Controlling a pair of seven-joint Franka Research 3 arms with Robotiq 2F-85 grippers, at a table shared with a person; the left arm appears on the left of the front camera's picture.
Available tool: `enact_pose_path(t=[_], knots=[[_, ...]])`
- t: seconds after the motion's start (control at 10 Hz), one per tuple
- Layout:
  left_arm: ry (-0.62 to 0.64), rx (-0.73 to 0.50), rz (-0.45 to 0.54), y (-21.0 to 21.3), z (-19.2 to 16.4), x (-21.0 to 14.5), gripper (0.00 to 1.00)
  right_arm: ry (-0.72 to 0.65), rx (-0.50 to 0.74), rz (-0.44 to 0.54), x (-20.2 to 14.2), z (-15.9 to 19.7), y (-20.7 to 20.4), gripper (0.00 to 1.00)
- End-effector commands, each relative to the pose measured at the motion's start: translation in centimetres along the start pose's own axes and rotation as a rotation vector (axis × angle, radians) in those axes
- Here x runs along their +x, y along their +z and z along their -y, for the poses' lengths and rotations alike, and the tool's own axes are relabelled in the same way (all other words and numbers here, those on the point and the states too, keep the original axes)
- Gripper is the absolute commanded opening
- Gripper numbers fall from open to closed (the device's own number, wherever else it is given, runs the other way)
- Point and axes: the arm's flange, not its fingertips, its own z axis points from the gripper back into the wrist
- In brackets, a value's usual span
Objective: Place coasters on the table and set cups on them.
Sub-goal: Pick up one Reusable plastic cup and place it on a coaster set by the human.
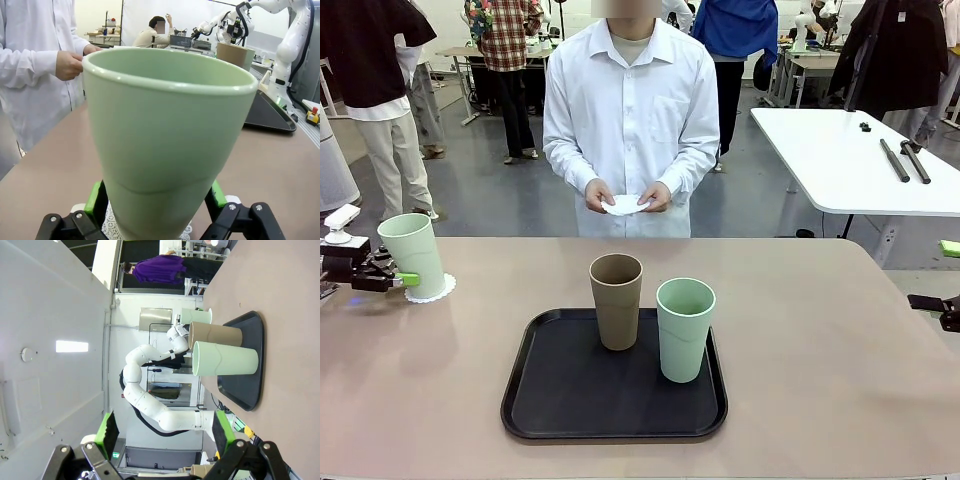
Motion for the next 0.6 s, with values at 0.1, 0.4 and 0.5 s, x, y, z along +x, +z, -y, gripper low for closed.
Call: enact_pose_path(t=[0.1,0.4,0.5], knots=[[-0.036,-0.017,-0.056,0.38,-0.02,-0.09,1.00,0.003,0.025,0.015,0.37,-0.19,-0.09,1.00],[-0.035,0.016,-0.142,0.49,-0.38,-0.52,1.00,0.003,0.025,0.015,0.37,-0.19,-0.09,1.00],[-0.032,0.017,-0.153,0.52,-0.38,-0.51,1.00,0.003,0.025,0.015,0.37,-0.19,-0.09,1.00]])
